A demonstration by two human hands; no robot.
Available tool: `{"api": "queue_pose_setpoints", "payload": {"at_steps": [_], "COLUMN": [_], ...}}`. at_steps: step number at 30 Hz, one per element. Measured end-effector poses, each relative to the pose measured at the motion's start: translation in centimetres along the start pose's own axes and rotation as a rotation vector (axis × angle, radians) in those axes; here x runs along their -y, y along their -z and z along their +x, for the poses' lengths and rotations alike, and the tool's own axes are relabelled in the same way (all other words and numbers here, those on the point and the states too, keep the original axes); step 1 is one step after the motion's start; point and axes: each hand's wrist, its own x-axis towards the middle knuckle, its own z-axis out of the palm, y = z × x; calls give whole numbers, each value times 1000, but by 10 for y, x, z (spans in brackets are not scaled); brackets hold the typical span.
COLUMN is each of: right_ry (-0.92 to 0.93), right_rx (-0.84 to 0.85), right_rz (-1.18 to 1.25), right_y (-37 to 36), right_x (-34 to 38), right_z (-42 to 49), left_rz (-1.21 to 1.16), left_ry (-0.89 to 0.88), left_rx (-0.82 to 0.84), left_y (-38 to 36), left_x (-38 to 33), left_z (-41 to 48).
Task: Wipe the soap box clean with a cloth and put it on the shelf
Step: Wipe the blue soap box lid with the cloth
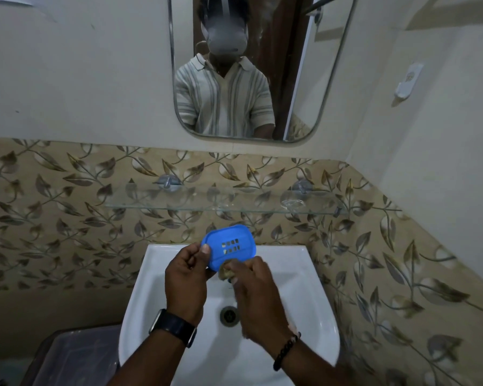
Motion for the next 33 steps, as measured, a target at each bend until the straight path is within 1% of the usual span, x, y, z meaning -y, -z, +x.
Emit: {"api": "queue_pose_setpoints", "payload": {"at_steps": [1, 3, 4, 5, 7, 9, 10, 11, 12, 13, 15, 17, 19, 22, 24, 25, 26, 27, 28, 29, 32, 33], "right_ry": [-24, -183, -297, -410, -614, -781, -853, -916, -957, -965, -921, -888, -886, -870, -857, -854, -851, -843, -832, -825, -857, -873], "right_rx": [42, 91, 72, 17, -151, -293, -320, -300, -244, -169, -13, 57, 48, 22, -22, -52, -79, -101, -122, -141, -168, -169], "right_rz": [130, 475, 635, 759, 907, 984, 1039, 1112, 1184, 1221, 1167, 1089, 1075, 1094, 1085, 1063, 1036, 1012, 994, 979, 967, 973], "right_y": [2, 11, 14, 18, 24, 27, 29, 31, 34, 37, 40, 40, 41, 41, 40, 39, 37, 36, 34, 31, 20, 15], "right_x": [3, 0, -3, -7, -16, -30, -36, -42, -45, -48, -50, -50, -48, -49, -51, -52, -53, -53, -52, -51, -47, -46], "right_z": [-1, 5, 8, 11, 14, 17, 18, 19, 20, 20, 21, 21, 20, 21, 20, 20, 19, 18, 16, 15, 8, 6], "left_rz": [19, 107, 196, 294, 443, 584, 679, 769, 837, 877, 916, 963, 1023, 1038, 1068, 1088, 1078, 1014, 893, 739, 256, 123], "left_ry": [-10, -66, -126, -208, -394, -560, -646, -732, -806, -862, -962, -1052, -1113, -1191, -1216, -1178, -1097, -970, -812, -629, 75, 259], "left_rx": [5, 23, 38, 66, 159, 275, 340, 409, 475, 529, 602, 649, 653, 667, 631, 583, 530, 484, 446, 405, 240, 211], "left_y": [1, 4, 7, 10, 17, 24, 27, 29, 31, 32, 33, 36, 40, 43, 43, 44, 46, 47, 47, 45, 36, 36], "left_x": [1, 2, 2, -1, -5, -7, -8, -7, -6, -4, -1, 6, 12, 12, 10, 9, 8, 8, 8, 10, 18, 21], "left_z": [0, -1, -1, -1, -3, -5, -7, -8, -9, -9, -8, -3, 2, 6, 6, 7, 7, 6, 3, -1, -13, -16]}}
